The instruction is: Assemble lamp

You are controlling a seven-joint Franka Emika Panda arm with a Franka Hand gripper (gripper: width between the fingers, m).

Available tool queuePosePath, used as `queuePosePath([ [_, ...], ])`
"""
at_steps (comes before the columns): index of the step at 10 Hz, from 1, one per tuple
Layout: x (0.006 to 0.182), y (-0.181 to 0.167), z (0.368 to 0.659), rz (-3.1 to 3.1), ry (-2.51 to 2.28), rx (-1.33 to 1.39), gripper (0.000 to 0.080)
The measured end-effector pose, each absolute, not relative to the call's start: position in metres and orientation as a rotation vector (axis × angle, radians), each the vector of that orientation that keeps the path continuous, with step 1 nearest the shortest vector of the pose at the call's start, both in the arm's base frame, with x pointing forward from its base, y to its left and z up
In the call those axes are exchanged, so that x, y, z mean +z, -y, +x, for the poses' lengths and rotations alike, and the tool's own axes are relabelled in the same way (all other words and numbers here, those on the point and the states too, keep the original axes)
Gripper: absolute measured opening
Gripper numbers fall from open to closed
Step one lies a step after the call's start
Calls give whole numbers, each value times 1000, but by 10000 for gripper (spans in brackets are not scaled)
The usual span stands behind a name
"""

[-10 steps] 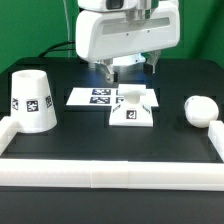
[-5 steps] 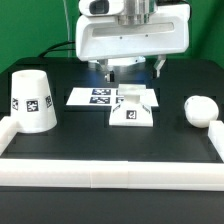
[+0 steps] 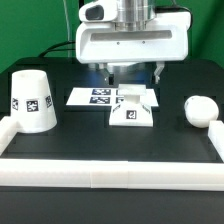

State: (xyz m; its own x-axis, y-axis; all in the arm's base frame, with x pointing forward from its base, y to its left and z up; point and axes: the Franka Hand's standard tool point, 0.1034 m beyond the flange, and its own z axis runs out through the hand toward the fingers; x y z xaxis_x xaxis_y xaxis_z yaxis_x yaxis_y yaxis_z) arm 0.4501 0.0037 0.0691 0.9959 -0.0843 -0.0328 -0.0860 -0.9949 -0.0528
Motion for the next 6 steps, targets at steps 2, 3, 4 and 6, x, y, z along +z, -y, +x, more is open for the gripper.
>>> queuePosePath([
  [2, 60, -5, 444, -3085, -125, 54, 699],
  [3, 55, -5, 442, -3085, -121, 54, 699],
  [4, 51, -6, 440, -3085, -120, 64, 699],
  [6, 48, -6, 438, -3084, -114, 75, 699],
])
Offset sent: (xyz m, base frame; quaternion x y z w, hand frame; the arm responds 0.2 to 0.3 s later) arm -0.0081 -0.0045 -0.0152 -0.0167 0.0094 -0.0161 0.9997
